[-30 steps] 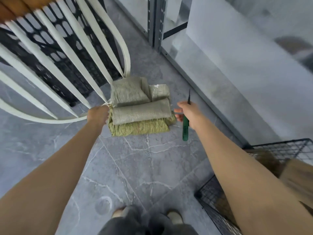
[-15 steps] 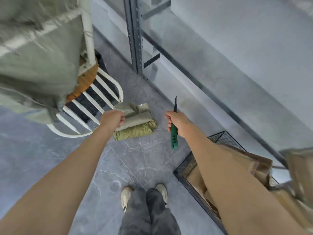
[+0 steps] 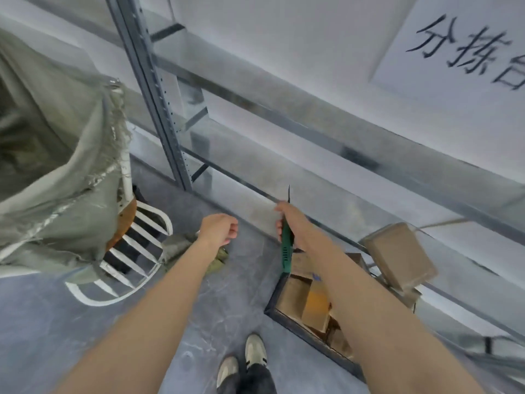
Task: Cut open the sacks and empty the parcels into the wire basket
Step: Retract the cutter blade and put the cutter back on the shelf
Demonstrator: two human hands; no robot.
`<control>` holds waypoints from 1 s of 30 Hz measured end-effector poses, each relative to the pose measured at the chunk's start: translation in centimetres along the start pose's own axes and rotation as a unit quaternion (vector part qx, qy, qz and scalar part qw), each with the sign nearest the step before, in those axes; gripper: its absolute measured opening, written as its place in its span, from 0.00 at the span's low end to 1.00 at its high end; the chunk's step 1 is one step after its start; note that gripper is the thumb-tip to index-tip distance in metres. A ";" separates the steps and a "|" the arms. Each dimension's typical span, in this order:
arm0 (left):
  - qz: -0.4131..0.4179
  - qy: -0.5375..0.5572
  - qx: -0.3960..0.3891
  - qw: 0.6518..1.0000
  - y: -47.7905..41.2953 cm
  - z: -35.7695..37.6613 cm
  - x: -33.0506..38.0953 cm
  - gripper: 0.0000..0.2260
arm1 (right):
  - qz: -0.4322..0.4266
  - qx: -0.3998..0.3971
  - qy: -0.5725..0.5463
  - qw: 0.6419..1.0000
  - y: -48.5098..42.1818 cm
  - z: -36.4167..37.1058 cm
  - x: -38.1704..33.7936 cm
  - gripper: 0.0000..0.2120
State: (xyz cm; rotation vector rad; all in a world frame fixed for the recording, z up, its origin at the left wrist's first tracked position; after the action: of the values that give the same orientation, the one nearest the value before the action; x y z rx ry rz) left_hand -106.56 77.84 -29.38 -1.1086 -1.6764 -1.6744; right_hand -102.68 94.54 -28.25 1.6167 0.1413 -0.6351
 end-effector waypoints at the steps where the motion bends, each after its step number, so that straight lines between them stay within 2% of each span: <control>1: 0.004 -0.004 -0.014 1.000 0.8 0.8 0.7 0.11 | -0.002 0.000 -0.018 1.000 1.4 -1.1 -0.1 0.05; 4: 0.043 -0.038 -0.065 0.996 3.2 3.2 2.7 0.09 | -0.018 0.014 -0.060 0.998 5.3 -4.2 0.0 0.02; 8: 0.075 -0.055 -0.164 0.982 6.8 7.0 5.4 0.07 | -0.040 0.065 -0.080 0.994 9.7 -7.7 0.7 0.05; 12: 0.117 -0.085 -0.280 0.949 10.8 11.1 7.4 0.06 | -0.088 0.101 -0.115 0.984 13.3 -11.4 1.8 0.07; 14: 0.143 -0.115 -0.312 0.932 12.9 13.0 8.0 0.10 | -0.117 0.123 -0.110 0.979 15.3 -13.1 2.7 0.02; 18: 0.171 -0.133 -0.358 0.908 17.3 16.6 8.3 0.16 | -0.179 0.188 -0.076 0.963 18.9 -16.3 4.9 0.14; 22: 0.188 -0.141 -0.409 0.882 22.7 19.9 7.4 0.16 | -0.204 0.213 -0.068 0.953 22.7 -18.9 8.7 0.15; 27: 0.202 -0.153 -0.407 0.878 29.1 23.2 4.7 0.14 | -0.226 0.227 -0.024 0.947 26.8 -21.7 14.1 0.16; 30: 0.218 -0.134 -0.409 0.876 32.9 24.7 2.8 0.13 | -0.228 0.211 -0.038 0.950 29.6 -24.1 17.9 0.15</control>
State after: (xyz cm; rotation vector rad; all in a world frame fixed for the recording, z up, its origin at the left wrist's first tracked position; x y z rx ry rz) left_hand -76.27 99.22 -11.35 -2.0035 -0.6878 -2.0052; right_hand -66.86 107.68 -10.36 1.9869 0.3466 -1.1419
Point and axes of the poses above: each hand's wrist, its own y-axis away from the middle knuckle, its own z-axis out of the palm, x = y × z, the point moved 2 cm from there along -y, towards the middle knuckle, and after that the axes turned 13 degrees about z, right-handed, at the moved point
